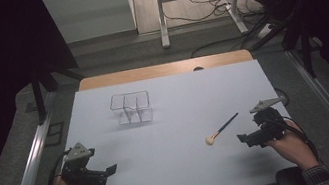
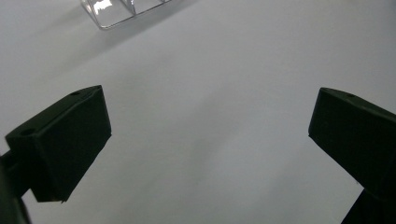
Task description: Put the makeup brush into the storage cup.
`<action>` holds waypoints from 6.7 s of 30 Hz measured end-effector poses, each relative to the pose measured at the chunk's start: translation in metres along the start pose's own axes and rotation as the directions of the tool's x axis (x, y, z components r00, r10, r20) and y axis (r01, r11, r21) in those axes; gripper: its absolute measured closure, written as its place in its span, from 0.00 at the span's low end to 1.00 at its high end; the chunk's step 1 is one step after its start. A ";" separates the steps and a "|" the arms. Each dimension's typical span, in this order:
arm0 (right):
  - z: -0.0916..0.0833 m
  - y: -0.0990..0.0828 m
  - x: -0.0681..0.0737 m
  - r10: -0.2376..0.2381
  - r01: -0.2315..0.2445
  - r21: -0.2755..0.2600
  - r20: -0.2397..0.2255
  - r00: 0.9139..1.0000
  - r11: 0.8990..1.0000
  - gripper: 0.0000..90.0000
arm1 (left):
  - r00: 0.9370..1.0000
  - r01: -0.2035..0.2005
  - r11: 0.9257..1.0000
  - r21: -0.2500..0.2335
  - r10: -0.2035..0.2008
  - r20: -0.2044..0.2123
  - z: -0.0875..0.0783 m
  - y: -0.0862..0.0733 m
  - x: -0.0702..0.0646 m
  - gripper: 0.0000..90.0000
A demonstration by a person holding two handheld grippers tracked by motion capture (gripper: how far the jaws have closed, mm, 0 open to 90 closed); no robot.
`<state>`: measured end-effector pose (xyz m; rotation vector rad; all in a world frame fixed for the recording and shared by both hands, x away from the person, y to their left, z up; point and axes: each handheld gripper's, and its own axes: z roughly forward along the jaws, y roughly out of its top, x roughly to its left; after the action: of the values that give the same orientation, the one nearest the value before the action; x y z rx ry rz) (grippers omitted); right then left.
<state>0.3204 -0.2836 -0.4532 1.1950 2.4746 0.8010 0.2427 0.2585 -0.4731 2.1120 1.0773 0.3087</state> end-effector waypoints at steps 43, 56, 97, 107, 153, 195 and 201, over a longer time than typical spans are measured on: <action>0.029 0.042 -0.004 -0.068 0.070 0.088 -0.023 0.997 0.994 0.00 | 1.000 -0.002 1.000 0.022 0.002 -0.004 0.003 0.000 0.001 0.00; 0.045 0.053 -0.005 -0.116 0.121 0.129 -0.043 0.992 0.984 0.00 | 1.000 -0.001 0.999 0.033 0.001 0.001 0.004 0.000 0.001 0.00; 0.100 0.064 -0.005 -0.187 0.212 0.225 -0.126 0.974 0.951 0.05 | 1.000 0.005 0.999 0.054 -0.005 0.007 0.006 -0.001 0.002 0.00; 0.108 0.062 -0.007 -0.232 0.273 0.239 -0.184 0.955 0.932 0.16 | 1.000 0.009 0.998 0.057 -0.009 0.011 0.006 -0.002 0.002 0.00; 0.061 0.062 -0.013 -0.118 0.135 0.110 -0.150 0.982 0.985 0.93 | 0.999 -0.016 1.000 -0.007 0.016 0.030 0.003 -0.001 0.001 0.00; 0.016 0.056 0.013 -0.128 0.120 -0.058 -0.148 0.981 0.991 0.93 | 0.995 0.034 0.998 -0.057 -0.028 0.100 0.002 0.004 0.000 0.00; 0.013 0.055 0.021 -0.146 0.135 -0.078 -0.159 0.976 0.988 0.93 | 0.994 0.024 0.998 -0.063 -0.017 0.109 0.004 0.009 -0.003 0.00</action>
<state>0.3481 -0.2342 -0.4310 0.9538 2.6050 0.9700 0.2480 0.2503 -0.4694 2.0348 1.0122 0.2131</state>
